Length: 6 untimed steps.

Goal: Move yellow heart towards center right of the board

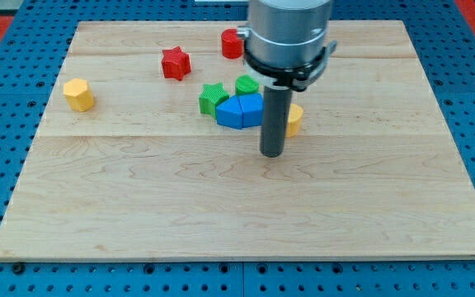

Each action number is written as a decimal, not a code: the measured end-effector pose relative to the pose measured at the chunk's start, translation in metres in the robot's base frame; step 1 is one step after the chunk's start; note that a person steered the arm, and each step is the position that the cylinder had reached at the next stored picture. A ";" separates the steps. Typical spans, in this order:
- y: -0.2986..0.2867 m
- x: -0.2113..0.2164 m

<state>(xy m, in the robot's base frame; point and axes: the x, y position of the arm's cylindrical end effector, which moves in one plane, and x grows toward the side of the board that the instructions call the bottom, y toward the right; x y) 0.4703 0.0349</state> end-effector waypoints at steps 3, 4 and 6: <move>0.027 -0.035; 0.027 -0.040; 0.068 -0.042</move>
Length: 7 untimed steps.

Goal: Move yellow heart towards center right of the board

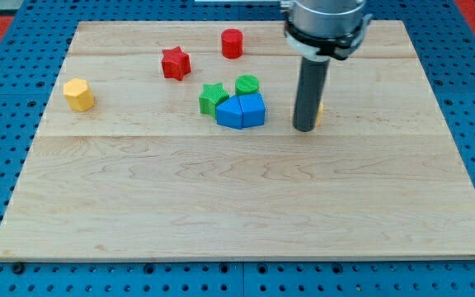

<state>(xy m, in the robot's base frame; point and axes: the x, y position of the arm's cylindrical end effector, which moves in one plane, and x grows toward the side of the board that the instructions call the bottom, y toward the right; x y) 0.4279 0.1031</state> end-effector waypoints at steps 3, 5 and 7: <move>-0.002 -0.002; -0.032 -0.014; 0.008 -0.056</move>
